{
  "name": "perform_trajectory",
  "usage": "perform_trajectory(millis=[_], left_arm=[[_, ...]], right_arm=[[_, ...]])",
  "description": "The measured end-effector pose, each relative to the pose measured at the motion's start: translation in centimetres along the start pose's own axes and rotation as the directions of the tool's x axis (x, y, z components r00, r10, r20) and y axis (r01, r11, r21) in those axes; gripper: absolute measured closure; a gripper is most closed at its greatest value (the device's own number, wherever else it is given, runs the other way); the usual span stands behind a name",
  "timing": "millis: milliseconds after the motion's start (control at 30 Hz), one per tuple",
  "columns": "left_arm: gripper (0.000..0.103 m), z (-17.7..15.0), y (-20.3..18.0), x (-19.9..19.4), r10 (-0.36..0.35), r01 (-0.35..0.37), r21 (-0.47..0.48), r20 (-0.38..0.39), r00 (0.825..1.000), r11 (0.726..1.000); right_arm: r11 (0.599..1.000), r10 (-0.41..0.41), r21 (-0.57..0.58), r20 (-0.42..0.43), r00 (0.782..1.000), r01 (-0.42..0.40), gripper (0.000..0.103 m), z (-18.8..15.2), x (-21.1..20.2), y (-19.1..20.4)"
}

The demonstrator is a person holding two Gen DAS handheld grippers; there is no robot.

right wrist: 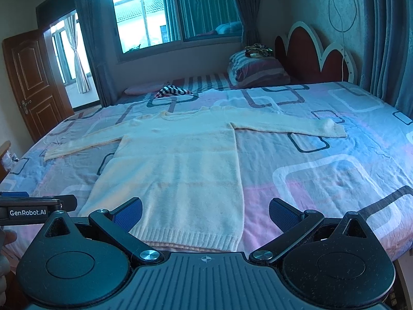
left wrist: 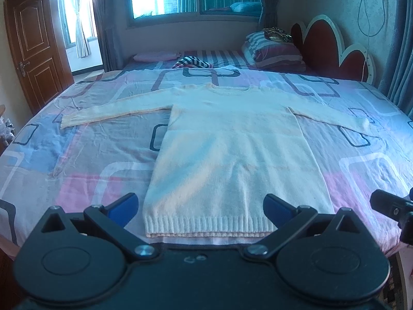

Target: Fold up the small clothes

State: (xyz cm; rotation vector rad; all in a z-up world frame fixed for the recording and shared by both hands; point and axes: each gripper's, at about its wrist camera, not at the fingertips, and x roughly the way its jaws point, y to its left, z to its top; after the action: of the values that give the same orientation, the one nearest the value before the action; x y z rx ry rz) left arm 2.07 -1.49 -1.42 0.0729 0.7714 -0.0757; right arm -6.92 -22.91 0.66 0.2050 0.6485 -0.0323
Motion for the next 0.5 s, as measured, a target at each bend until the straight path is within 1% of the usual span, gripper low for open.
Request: perform_trajectory(millis=[200,400,500], left_arm=[[0.001,1.2,0.0,2.4,-0.008,0.008,-0.02,-0.013,1.0,1.0],[0.001,3.0,-0.6,5.5,-0.015,0.014,-0.019,-0.017,1.0,1.0],[0.001,4.2,-1.0,7.3,-0.016,0.015,-0.025,-0.024,1.0,1.0]], right_arm=[[0.999,-0.038,0.012,0.007,0.999,0.038,0.0,1.4,2.1,-2.3],[0.996,-0.039,0.084,-0.007,0.999,0.039,0.0,3.9,5.3,-6.2],[0.994,-0.06,0.094,-0.009,0.998,0.06,0.0,5.2,7.1,-8.0]])
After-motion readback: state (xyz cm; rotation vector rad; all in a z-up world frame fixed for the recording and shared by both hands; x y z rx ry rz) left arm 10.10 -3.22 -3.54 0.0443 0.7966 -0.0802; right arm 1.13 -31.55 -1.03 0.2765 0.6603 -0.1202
